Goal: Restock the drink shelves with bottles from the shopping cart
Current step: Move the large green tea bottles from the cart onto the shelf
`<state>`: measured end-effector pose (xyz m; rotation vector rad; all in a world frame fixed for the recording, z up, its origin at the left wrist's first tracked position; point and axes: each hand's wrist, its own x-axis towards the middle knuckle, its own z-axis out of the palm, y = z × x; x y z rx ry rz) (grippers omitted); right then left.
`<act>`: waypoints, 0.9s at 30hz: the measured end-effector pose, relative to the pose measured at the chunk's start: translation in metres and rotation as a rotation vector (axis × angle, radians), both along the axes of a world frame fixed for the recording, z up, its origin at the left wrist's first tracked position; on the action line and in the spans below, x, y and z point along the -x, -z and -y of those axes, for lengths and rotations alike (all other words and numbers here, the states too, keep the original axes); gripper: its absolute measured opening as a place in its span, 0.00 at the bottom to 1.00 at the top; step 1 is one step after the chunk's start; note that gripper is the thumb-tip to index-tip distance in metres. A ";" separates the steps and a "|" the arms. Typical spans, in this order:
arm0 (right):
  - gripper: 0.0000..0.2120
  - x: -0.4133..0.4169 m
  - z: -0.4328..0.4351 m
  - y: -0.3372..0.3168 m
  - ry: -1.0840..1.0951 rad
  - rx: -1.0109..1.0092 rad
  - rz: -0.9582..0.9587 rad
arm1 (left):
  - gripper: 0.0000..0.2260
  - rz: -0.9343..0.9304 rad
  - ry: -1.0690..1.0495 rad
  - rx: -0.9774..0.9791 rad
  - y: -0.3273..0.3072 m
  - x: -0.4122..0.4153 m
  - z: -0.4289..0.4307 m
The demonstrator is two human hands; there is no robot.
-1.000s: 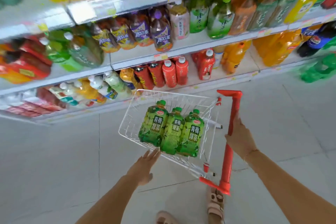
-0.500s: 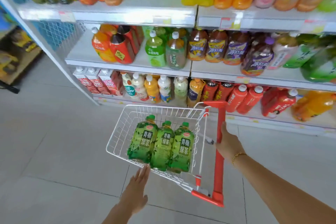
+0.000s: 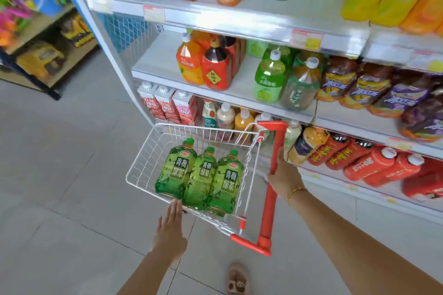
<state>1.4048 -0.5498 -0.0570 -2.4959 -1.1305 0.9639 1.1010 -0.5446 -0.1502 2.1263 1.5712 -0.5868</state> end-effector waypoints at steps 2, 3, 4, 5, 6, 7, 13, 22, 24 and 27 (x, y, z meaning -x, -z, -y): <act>0.40 0.005 -0.024 0.003 -0.008 -0.014 -0.018 | 0.41 -0.018 -0.013 0.026 -0.003 0.006 -0.027; 0.40 0.008 -0.034 0.004 -0.010 -0.015 -0.023 | 0.41 -0.038 -0.006 0.047 -0.006 0.009 -0.041; 0.40 0.010 -0.044 0.003 -0.011 -0.014 -0.022 | 0.40 -0.057 0.004 0.071 -0.009 0.010 -0.054; 0.40 0.012 -0.054 0.003 -0.015 -0.013 -0.019 | 0.40 -0.073 0.020 0.090 -0.012 0.011 -0.067; 0.40 0.014 -0.063 0.002 -0.017 -0.011 -0.017 | 0.39 -0.093 0.041 0.109 -0.016 0.011 -0.079; 0.40 0.016 -0.071 -0.001 -0.014 -0.003 -0.016 | 0.38 -0.112 0.067 0.129 -0.020 0.011 -0.091; 0.40 0.035 -0.102 -0.007 0.068 0.042 -0.029 | 0.30 -0.096 0.077 0.207 -0.040 0.009 -0.157; 0.40 0.065 -0.132 -0.001 0.116 0.223 0.157 | 0.19 0.222 -0.311 0.161 -0.023 0.012 -0.310; 0.39 0.090 -0.150 0.004 0.132 0.266 0.353 | 0.23 0.303 -0.414 0.166 -0.011 0.014 -0.335; 0.35 0.143 -0.200 0.026 0.160 0.099 0.370 | 0.24 0.309 -0.532 0.341 -0.002 0.013 -0.362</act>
